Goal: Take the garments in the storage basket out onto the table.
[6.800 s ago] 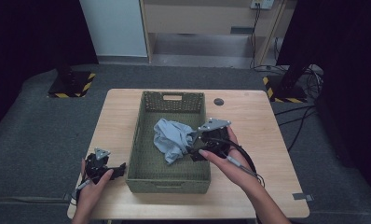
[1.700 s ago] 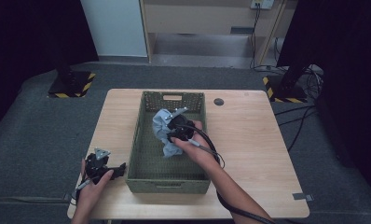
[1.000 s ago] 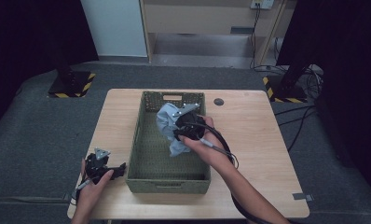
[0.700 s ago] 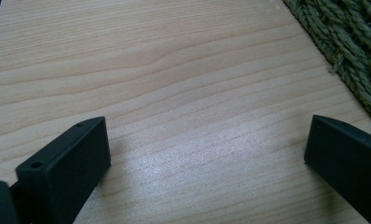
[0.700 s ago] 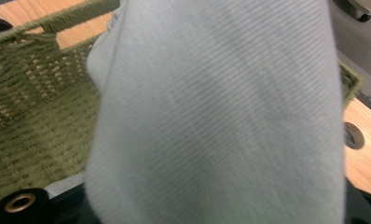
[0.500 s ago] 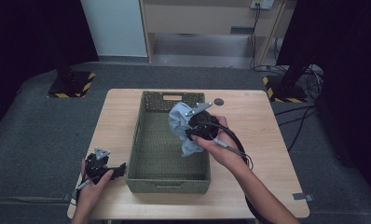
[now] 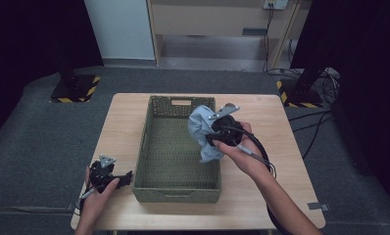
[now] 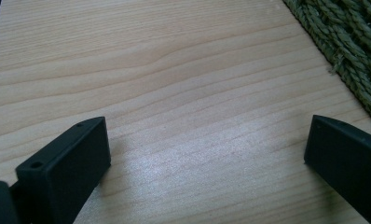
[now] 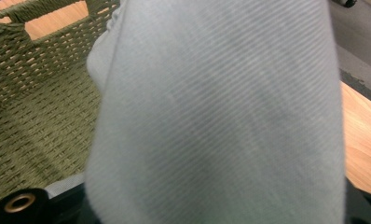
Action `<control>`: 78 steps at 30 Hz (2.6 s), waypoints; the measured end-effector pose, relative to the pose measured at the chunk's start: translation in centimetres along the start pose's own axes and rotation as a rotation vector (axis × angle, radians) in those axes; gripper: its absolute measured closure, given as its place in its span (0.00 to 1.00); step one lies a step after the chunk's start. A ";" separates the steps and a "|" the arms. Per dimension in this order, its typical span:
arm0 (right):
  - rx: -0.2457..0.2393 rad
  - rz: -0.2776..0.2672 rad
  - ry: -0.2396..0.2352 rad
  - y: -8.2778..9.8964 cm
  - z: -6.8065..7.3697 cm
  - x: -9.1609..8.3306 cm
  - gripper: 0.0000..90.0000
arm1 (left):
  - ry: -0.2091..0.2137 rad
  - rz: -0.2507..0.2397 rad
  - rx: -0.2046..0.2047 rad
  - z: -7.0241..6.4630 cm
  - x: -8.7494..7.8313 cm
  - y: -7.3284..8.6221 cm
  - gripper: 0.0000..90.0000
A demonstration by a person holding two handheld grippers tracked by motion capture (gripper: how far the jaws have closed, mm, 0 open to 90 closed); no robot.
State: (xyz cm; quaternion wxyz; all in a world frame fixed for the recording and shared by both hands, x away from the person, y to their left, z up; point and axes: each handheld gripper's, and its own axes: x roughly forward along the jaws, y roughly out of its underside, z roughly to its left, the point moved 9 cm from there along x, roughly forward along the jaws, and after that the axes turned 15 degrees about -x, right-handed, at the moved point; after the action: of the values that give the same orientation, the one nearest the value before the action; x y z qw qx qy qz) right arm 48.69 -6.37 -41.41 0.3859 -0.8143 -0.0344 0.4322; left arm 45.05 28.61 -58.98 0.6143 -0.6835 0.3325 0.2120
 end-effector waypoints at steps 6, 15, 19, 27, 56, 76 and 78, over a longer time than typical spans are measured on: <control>0.015 0.002 0.004 0.7 -0.4 -0.3 0.56 | 0.000 0.000 0.000 0.0 0.0 0.0 0.00; 0.045 -0.010 0.023 1.6 -1.7 -1.1 0.56 | 0.000 0.000 0.000 0.0 0.0 0.0 0.00; 0.062 -0.005 0.031 2.4 -2.4 -1.5 0.56 | 0.000 0.000 0.000 0.0 0.0 0.0 0.00; 0.091 0.004 0.043 4.0 -3.6 -1.9 0.56 | 0.000 0.000 0.000 0.0 0.0 0.0 0.00; 0.193 0.033 0.092 9.0 -7.2 -2.0 0.56 | 0.000 0.000 0.000 0.0 0.0 0.0 0.00; 0.223 0.048 0.116 10.5 -9.0 -1.2 0.56 | 0.000 0.000 0.000 0.0 0.0 0.0 0.00; 0.227 0.050 0.116 10.6 -9.1 -1.1 0.56 | 0.000 0.000 0.000 0.0 0.0 0.0 0.00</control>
State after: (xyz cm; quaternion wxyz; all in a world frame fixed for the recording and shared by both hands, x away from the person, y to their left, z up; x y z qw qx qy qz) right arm 51.73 -19.68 -44.68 0.4660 -0.7896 0.0576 0.3950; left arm 45.05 28.61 -58.98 0.6142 -0.6835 0.3325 0.2120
